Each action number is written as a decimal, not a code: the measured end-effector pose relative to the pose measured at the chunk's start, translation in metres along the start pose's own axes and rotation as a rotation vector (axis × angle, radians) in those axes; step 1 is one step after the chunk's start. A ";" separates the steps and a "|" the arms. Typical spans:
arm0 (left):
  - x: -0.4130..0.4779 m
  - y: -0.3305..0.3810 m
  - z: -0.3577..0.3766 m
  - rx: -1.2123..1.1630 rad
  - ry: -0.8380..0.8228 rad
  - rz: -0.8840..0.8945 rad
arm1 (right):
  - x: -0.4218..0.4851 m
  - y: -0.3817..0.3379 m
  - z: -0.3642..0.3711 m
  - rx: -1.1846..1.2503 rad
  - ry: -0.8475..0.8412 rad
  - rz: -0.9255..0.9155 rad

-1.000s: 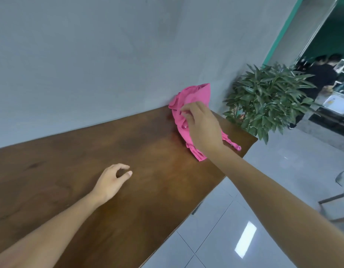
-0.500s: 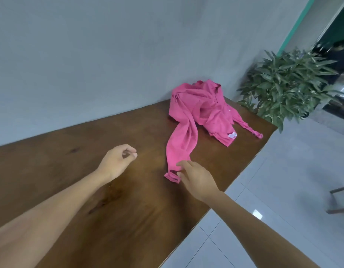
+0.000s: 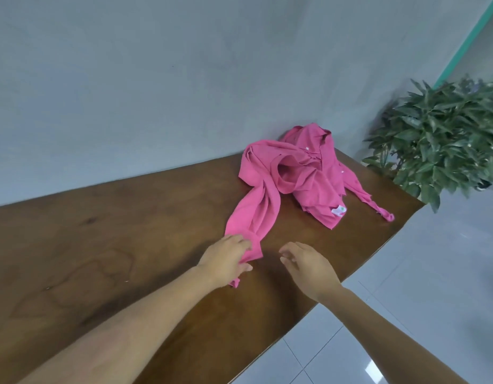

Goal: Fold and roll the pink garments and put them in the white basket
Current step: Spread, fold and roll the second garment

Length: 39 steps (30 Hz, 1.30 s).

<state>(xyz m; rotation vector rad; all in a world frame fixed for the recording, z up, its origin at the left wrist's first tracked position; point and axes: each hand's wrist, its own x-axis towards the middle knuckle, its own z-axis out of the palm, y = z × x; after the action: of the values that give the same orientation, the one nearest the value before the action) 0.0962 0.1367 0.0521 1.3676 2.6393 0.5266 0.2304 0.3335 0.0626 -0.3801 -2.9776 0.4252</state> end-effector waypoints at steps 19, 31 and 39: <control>-0.055 -0.039 -0.032 -0.905 0.675 -0.698 | 0.120 0.002 0.010 0.114 0.081 -0.427; -0.130 -0.053 -0.063 -1.109 0.915 -0.907 | 0.151 -0.108 0.031 0.181 0.136 -0.644; -0.196 -0.119 -0.059 -1.117 1.070 -1.307 | 0.091 -0.117 0.076 -0.009 -0.001 -0.805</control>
<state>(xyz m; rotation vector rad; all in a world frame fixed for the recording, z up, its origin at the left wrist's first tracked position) 0.1033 -0.0999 0.0540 -1.1203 2.1315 2.1755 0.1049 0.2287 0.0303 0.7919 -2.8068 0.3038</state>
